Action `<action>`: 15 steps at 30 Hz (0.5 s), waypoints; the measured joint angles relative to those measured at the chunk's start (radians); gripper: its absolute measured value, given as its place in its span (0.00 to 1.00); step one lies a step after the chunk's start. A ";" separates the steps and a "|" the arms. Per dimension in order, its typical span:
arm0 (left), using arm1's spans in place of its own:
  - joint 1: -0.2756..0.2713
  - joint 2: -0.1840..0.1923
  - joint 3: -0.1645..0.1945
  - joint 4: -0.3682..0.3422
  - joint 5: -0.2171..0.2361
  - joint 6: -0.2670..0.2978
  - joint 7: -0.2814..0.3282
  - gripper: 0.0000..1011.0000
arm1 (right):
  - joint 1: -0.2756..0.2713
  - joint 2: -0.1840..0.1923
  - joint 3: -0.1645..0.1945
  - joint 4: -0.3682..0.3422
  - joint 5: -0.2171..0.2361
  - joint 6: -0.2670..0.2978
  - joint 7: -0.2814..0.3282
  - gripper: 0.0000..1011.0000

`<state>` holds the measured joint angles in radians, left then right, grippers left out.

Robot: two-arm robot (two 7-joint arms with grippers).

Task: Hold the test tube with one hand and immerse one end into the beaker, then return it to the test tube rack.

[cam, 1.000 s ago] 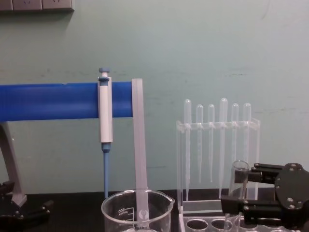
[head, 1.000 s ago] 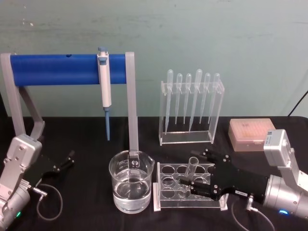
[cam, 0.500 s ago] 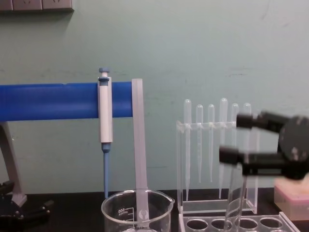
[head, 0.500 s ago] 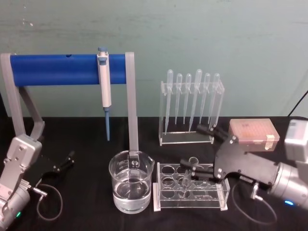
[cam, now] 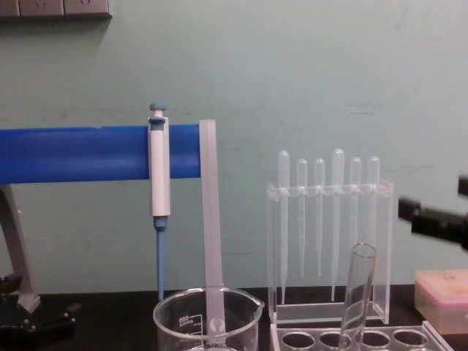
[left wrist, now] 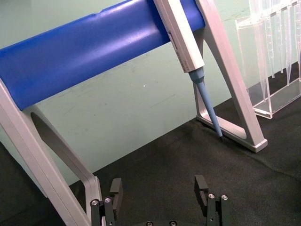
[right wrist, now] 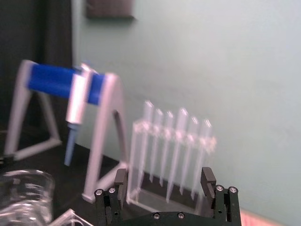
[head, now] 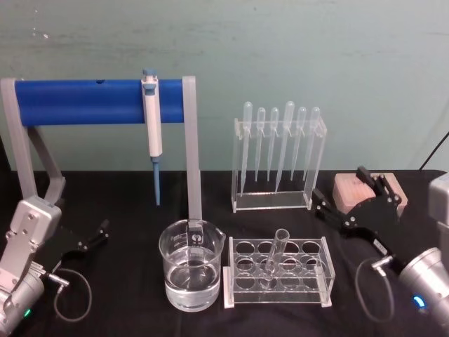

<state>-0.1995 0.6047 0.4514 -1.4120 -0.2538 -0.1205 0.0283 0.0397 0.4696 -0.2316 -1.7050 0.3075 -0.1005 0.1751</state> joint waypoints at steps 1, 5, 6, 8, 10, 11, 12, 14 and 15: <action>0.000 0.000 0.000 0.000 0.000 0.000 0.000 0.99 | 0.000 -0.011 0.000 0.009 -0.002 0.013 -0.012 0.99; 0.000 0.000 0.000 0.000 0.000 0.000 0.000 0.99 | 0.011 -0.052 -0.008 0.049 -0.013 0.057 -0.041 0.99; 0.000 0.000 0.000 0.000 0.000 0.000 0.000 0.99 | 0.014 -0.058 -0.009 0.056 -0.017 0.063 -0.044 0.99; 0.000 0.000 0.000 0.000 0.000 0.000 0.000 0.99 | 0.021 -0.072 -0.011 0.070 -0.025 0.073 -0.047 0.99; 0.000 0.000 0.000 0.000 0.000 0.000 0.000 0.99 | 0.026 -0.080 -0.011 0.080 -0.029 0.075 -0.046 0.99; 0.000 0.000 0.000 0.000 0.000 0.000 0.000 0.99 | 0.027 -0.081 -0.010 0.084 -0.029 0.073 -0.043 0.99; 0.000 0.000 0.000 0.000 0.000 0.000 0.000 0.99 | 0.028 -0.082 -0.009 0.086 -0.029 0.070 -0.038 0.99; 0.000 0.000 0.000 0.000 0.000 0.000 0.000 0.99 | 0.029 -0.082 -0.008 0.089 -0.029 0.067 -0.032 0.99; 0.000 0.000 0.000 0.000 0.000 0.000 0.000 0.99 | 0.029 -0.082 -0.008 0.089 -0.029 0.067 -0.032 0.99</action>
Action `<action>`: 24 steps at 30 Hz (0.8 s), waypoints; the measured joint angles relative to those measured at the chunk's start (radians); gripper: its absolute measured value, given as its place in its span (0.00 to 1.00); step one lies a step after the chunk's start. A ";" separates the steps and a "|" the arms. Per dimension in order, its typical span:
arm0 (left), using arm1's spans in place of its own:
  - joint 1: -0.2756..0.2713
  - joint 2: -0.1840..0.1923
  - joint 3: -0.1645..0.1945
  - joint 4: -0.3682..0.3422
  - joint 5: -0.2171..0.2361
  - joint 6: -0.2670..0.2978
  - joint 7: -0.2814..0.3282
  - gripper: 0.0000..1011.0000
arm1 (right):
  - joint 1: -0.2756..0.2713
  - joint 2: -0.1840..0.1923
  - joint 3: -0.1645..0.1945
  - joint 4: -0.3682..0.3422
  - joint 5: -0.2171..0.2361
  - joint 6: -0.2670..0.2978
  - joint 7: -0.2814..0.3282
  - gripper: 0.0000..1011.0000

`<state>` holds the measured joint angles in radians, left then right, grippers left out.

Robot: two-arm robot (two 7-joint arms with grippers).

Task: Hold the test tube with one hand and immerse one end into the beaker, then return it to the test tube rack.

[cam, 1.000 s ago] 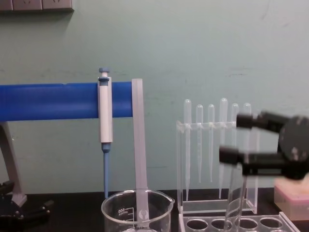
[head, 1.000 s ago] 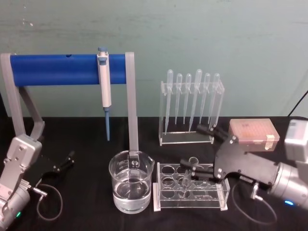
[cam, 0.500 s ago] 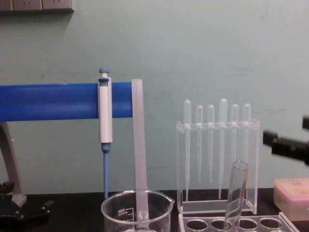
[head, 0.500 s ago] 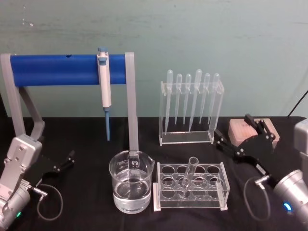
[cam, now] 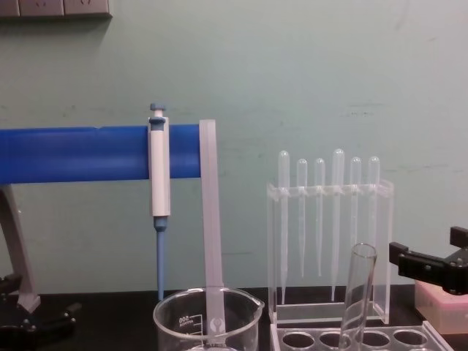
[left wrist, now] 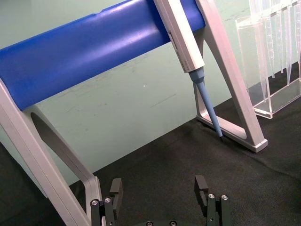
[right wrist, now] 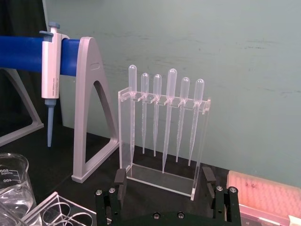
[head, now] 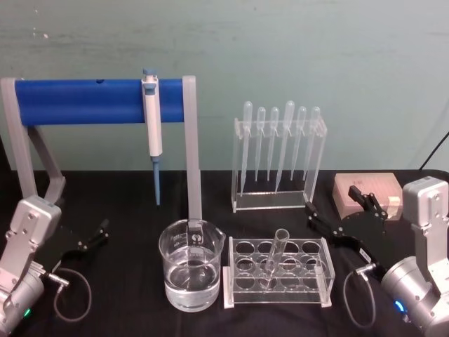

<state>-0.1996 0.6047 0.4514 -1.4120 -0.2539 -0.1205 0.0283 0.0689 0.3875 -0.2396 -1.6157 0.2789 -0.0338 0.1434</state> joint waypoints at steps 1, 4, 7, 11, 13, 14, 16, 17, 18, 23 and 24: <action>0.000 0.000 0.000 0.000 0.000 0.000 0.000 0.99 | 0.000 0.000 0.000 0.000 0.000 0.000 0.000 0.99; 0.000 0.000 0.000 0.000 0.000 0.000 0.000 0.99 | 0.000 0.001 -0.002 -0.001 0.001 0.000 0.000 0.99; 0.000 0.000 0.000 0.000 0.000 0.000 0.000 0.99 | 0.001 0.002 -0.002 -0.001 0.001 0.001 0.001 0.99; 0.000 0.000 0.000 0.000 0.000 0.000 0.000 0.99 | 0.001 0.003 -0.003 -0.002 0.001 0.001 0.001 0.99; 0.000 0.000 0.000 0.000 0.000 0.000 0.000 0.99 | 0.001 0.003 -0.004 -0.003 0.002 0.001 0.001 0.99; 0.000 0.000 0.000 0.000 0.000 0.000 0.000 0.99 | 0.001 0.003 -0.004 -0.003 0.002 0.001 0.001 0.99; 0.000 0.000 0.000 0.000 0.000 0.000 0.000 0.99 | 0.002 0.003 -0.004 -0.003 0.002 0.001 0.001 0.99; 0.000 0.000 0.000 0.000 0.000 0.000 0.000 0.99 | 0.002 0.003 -0.004 -0.003 0.002 0.001 0.001 0.99; 0.000 0.000 0.000 0.000 0.000 0.000 0.000 0.99 | 0.002 0.003 -0.004 -0.003 0.002 0.002 0.002 0.99; 0.000 0.000 0.000 0.000 0.000 0.000 0.000 0.99 | 0.002 0.004 -0.005 -0.004 0.002 0.002 0.002 0.99; 0.000 0.000 0.000 0.000 0.000 0.000 0.000 0.99 | 0.002 0.004 -0.005 -0.004 0.002 0.002 0.002 0.99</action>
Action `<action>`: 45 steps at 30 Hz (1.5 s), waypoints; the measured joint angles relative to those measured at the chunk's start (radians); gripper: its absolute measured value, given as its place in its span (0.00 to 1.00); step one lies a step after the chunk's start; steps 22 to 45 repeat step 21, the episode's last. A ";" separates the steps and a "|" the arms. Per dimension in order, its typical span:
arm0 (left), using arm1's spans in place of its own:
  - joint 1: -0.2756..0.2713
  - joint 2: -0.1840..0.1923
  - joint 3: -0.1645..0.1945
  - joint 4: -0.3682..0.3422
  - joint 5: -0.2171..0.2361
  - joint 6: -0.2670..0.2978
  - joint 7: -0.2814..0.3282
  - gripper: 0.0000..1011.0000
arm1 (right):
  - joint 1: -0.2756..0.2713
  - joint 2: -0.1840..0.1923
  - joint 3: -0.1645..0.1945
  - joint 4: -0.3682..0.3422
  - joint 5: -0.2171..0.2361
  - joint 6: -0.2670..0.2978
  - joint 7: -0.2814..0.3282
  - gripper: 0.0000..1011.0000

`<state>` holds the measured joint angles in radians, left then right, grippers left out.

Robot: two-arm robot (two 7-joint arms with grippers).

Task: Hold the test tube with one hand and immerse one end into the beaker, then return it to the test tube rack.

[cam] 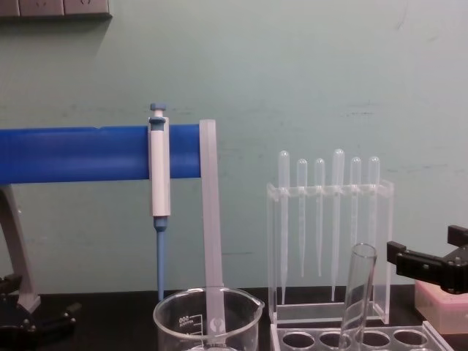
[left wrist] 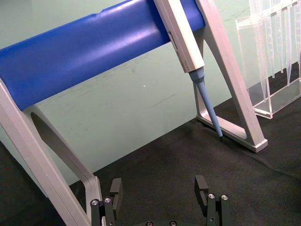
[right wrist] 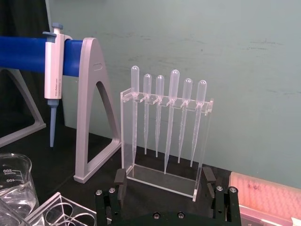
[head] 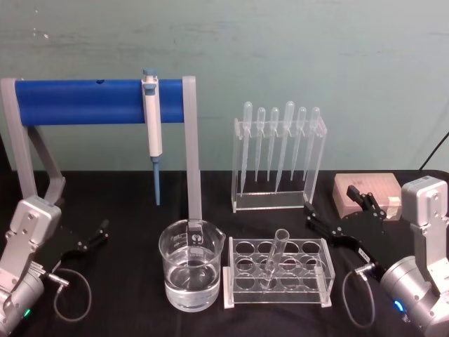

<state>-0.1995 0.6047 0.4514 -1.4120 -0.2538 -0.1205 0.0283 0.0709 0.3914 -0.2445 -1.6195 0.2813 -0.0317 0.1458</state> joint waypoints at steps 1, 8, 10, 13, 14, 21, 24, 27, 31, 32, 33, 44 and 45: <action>0.000 0.000 0.000 0.000 0.000 0.000 0.000 0.99 | 0.000 0.000 0.000 0.000 0.000 0.000 0.000 0.99; 0.000 0.000 0.000 0.000 0.000 0.000 0.000 0.99 | 0.000 0.001 -0.001 0.000 0.000 0.000 0.000 0.99; 0.000 0.000 0.000 0.000 0.000 0.000 0.000 0.99 | 0.000 0.001 -0.001 0.000 0.001 0.000 0.000 0.99; 0.000 0.000 0.000 0.000 0.000 0.000 0.000 0.99 | 0.000 0.001 -0.001 0.000 0.001 0.000 0.000 0.99; 0.000 0.000 0.000 0.000 0.000 0.000 0.000 0.99 | 0.000 0.001 -0.001 0.000 0.001 0.000 0.000 0.99; 0.000 0.000 0.000 0.000 0.000 0.000 0.000 0.99 | 0.000 0.001 -0.001 0.000 0.001 0.000 0.000 0.99; 0.000 0.000 0.000 0.000 0.000 0.000 0.000 0.99 | 0.000 0.001 -0.001 0.000 0.001 0.000 0.000 0.99; 0.000 0.000 0.000 0.000 0.000 0.000 0.000 0.99 | 0.000 0.001 -0.001 0.000 0.001 0.000 0.000 0.99; 0.000 0.000 0.000 0.000 0.000 0.000 0.000 0.99 | 0.000 0.001 -0.001 0.000 0.001 0.000 0.000 0.99; 0.000 0.000 0.000 0.000 0.000 0.000 0.000 0.99 | 0.000 0.001 -0.001 0.000 0.001 0.000 0.000 0.99; 0.000 0.000 0.000 0.000 0.000 0.000 0.000 0.99 | 0.000 0.001 -0.001 0.000 0.001 0.000 0.000 0.99; 0.000 0.000 0.000 0.000 0.000 0.000 0.000 0.99 | 0.000 0.001 -0.001 0.000 0.001 0.000 0.000 0.99; 0.000 0.000 0.000 0.000 0.000 0.000 0.000 0.99 | 0.000 0.001 -0.001 0.000 0.001 0.000 0.000 0.99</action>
